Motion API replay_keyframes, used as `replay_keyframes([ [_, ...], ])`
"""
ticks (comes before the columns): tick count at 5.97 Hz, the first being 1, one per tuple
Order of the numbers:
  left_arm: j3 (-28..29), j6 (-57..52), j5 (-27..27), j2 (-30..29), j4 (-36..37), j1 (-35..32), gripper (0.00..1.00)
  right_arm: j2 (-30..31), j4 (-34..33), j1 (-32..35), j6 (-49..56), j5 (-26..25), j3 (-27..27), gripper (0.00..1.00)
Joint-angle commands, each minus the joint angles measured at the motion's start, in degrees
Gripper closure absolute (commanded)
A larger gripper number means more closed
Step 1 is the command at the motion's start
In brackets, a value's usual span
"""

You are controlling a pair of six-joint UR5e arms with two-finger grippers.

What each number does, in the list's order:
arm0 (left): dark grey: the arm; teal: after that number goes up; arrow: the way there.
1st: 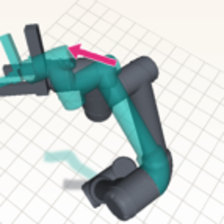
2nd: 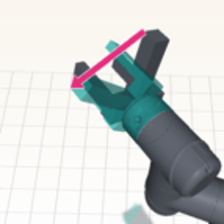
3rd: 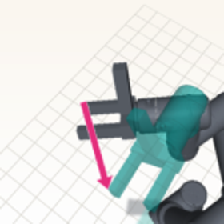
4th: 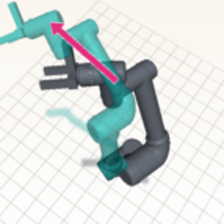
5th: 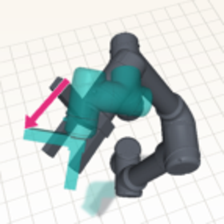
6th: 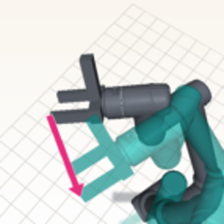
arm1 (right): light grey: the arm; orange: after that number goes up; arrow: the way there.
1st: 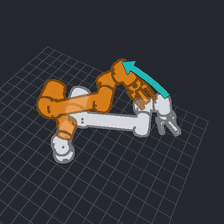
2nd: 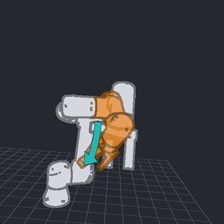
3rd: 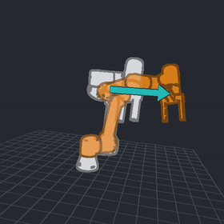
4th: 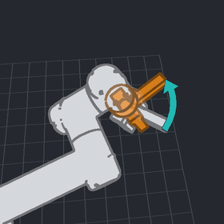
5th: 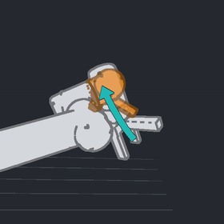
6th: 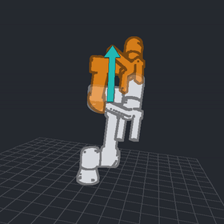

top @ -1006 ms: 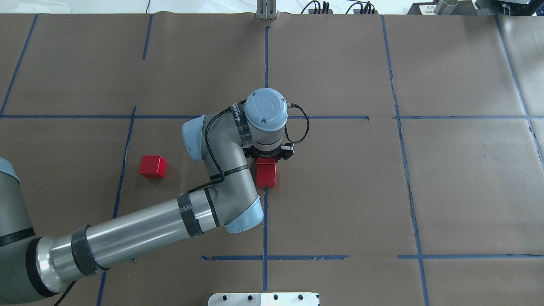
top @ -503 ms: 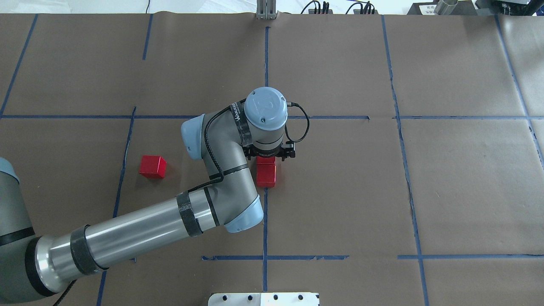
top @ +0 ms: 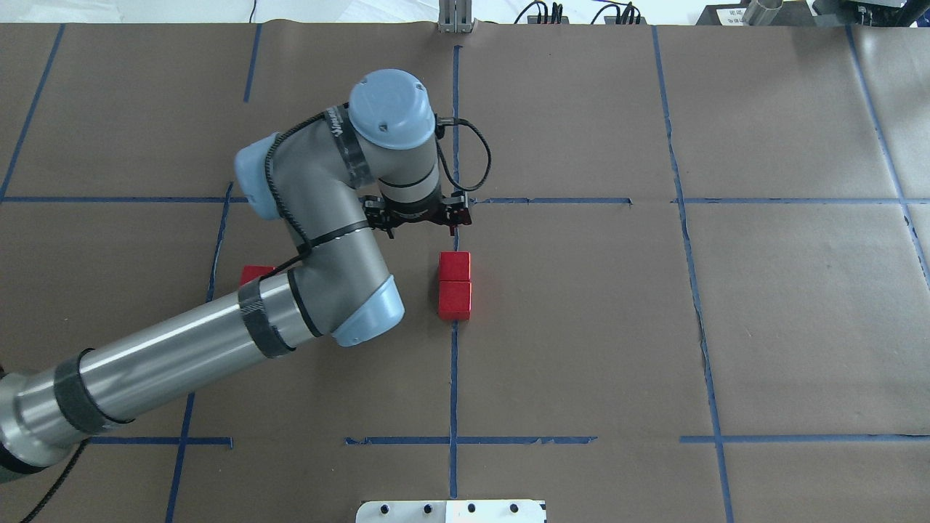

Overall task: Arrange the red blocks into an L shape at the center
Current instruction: 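Move the left gripper back and grasp the last red cube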

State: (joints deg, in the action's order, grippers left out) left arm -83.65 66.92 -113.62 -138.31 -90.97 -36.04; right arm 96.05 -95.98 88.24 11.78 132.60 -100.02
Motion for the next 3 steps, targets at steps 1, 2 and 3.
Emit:
replay_keyframes([
  [1,-11.9,-8.6,-0.9,13.4,0.9,-4.9,0.0,-0.1,0.0,0.0,-0.1,0.0,0.0,0.01],
  [2,-16.2,-13.5,-0.9,20.5,-0.4,-6.2,0.0,-0.1,0.0,0.0,-0.1,0.0,0.0,0.01],
  [3,-19.0,-14.3,-0.9,25.9,-2.4,-6.4,0.0,-0.1,0.0,0.0,-0.1,0.0,0.0,0.01],
])
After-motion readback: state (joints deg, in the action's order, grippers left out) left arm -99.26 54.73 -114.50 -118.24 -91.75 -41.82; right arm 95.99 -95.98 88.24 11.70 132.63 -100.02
